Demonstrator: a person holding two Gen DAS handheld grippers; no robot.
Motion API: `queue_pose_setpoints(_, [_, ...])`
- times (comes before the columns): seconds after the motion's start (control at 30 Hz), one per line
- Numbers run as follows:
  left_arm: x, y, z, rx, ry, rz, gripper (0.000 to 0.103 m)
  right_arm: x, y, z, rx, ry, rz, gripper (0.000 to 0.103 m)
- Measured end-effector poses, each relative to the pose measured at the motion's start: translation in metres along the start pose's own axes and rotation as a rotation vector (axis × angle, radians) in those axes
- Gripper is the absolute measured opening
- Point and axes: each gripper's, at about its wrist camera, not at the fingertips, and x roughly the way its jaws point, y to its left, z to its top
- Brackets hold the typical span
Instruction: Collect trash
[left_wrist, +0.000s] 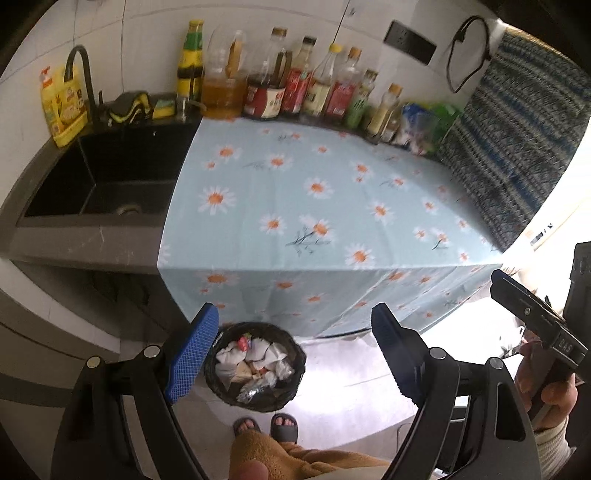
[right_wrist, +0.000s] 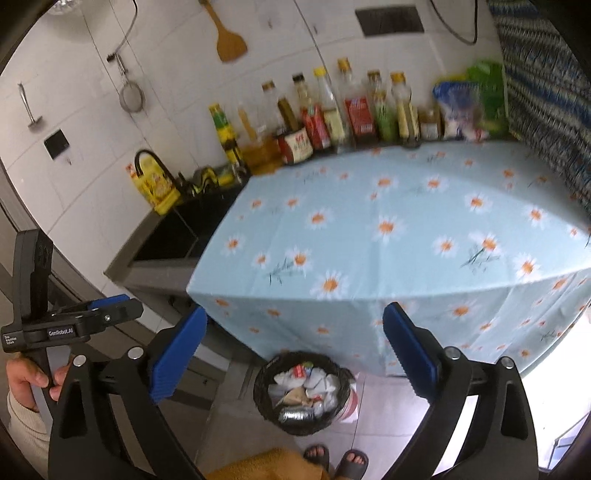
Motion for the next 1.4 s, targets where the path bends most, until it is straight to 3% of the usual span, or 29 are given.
queue_pose_setpoints(0.13, [-0.015, -0.008, 0.007, 0.015, -0.028, -0.008, 0.083, -0.019, 0.000, 0.011, -0.005, -0.042, -0.015, 0.098])
queue_pose_setpoints(0.2, [-0.021, -0.012, 0.010, 0.032, -0.026, -0.005, 0.091, -0.025, 0.000, 0.013, -0.006, -0.059, -0.023, 0.098])
queue_pose_setpoints(0.37, [-0.034, -0.022, 0.014, 0.052, -0.066, -0.019, 0.096, -0.043, 0.000, 0.022, -0.013, -0.094, -0.049, 0.098])
queue_pose_setpoints(0.57, [-0.041, -0.033, 0.013, 0.087, -0.112, -0.015, 0.096, -0.066, -0.005, 0.026, -0.015, -0.136, -0.078, 0.098])
queue_pose_setpoints(0.83, [-0.045, -0.041, 0.014, 0.096, -0.098, -0.034, 0.096, -0.075, -0.011, 0.028, -0.001, -0.145, -0.094, 0.098])
queue_pose_setpoints(1.4, [-0.048, -0.040, 0.013, 0.073, -0.103, 0.006, 0.096, -0.072, -0.013, 0.027, -0.003, -0.118, -0.095, 0.098])
